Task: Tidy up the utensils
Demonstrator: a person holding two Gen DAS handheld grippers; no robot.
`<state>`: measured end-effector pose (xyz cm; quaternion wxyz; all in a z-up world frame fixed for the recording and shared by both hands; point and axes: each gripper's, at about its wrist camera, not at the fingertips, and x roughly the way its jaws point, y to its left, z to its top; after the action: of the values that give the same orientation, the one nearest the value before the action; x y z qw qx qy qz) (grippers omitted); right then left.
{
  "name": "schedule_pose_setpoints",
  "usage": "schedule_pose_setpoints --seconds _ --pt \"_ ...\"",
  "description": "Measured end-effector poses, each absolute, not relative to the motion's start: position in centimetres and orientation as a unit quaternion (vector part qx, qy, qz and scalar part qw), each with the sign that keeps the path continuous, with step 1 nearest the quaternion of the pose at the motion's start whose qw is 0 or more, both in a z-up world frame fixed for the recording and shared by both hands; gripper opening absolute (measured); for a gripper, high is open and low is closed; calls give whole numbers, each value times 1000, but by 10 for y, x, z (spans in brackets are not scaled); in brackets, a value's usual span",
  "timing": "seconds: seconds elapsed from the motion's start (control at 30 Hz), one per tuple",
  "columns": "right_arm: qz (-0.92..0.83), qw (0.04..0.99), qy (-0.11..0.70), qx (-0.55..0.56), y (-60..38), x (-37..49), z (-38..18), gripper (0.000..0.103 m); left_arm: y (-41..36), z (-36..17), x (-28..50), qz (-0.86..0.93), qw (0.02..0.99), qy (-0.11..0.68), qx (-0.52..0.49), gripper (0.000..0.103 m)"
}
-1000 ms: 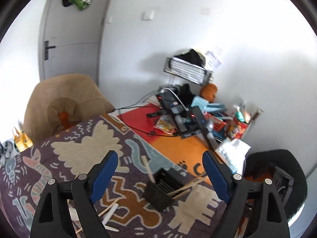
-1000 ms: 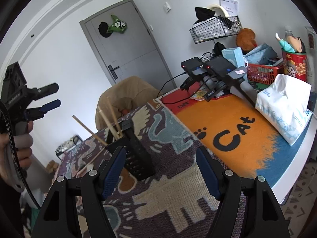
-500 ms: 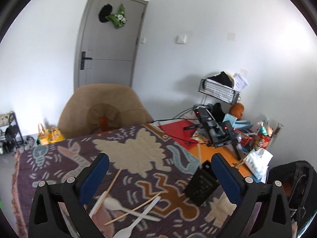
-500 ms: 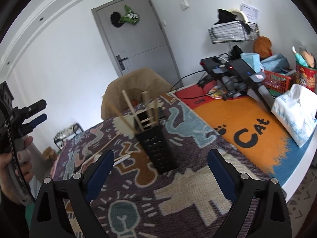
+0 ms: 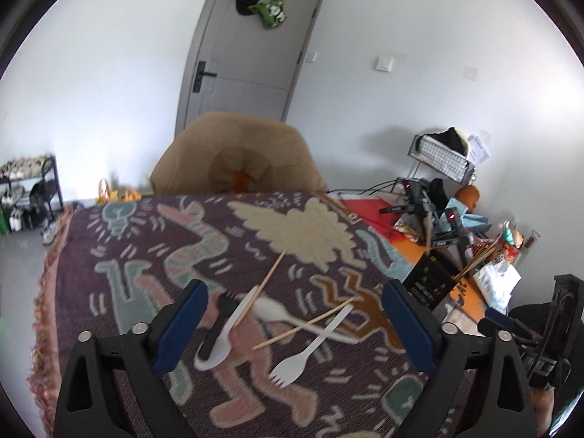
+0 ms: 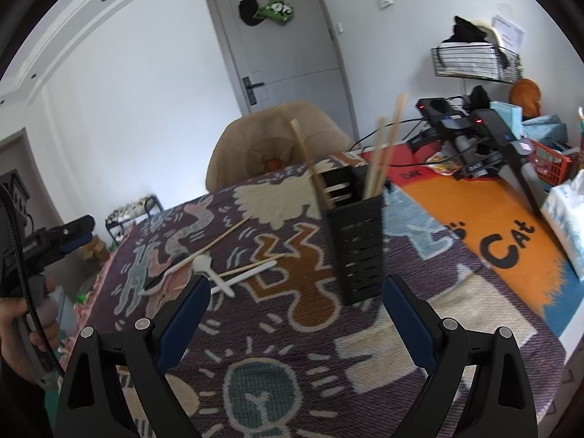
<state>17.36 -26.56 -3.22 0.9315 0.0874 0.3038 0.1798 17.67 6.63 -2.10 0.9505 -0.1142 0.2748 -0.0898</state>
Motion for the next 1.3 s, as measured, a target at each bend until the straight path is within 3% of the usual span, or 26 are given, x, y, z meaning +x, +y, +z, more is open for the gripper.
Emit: schedule_pose_setpoints --seconds 0.33,0.63,0.87,1.0,1.3 --pt "217 916 334 48 -218 185 -49 90 99 -65 175 -63 935 327 -123 62" --pt "226 908 350 38 -203 190 -61 90 96 -106 187 -46 922 378 -65 56" --pt "220 908 355 37 -208 191 -64 90 72 -124 200 -52 914 400 32 35" --pt "218 907 358 42 -213 192 -66 90 61 -133 206 -58 906 410 91 29" --pt "218 906 360 44 -214 192 -68 90 69 -146 207 -60 894 419 147 29"
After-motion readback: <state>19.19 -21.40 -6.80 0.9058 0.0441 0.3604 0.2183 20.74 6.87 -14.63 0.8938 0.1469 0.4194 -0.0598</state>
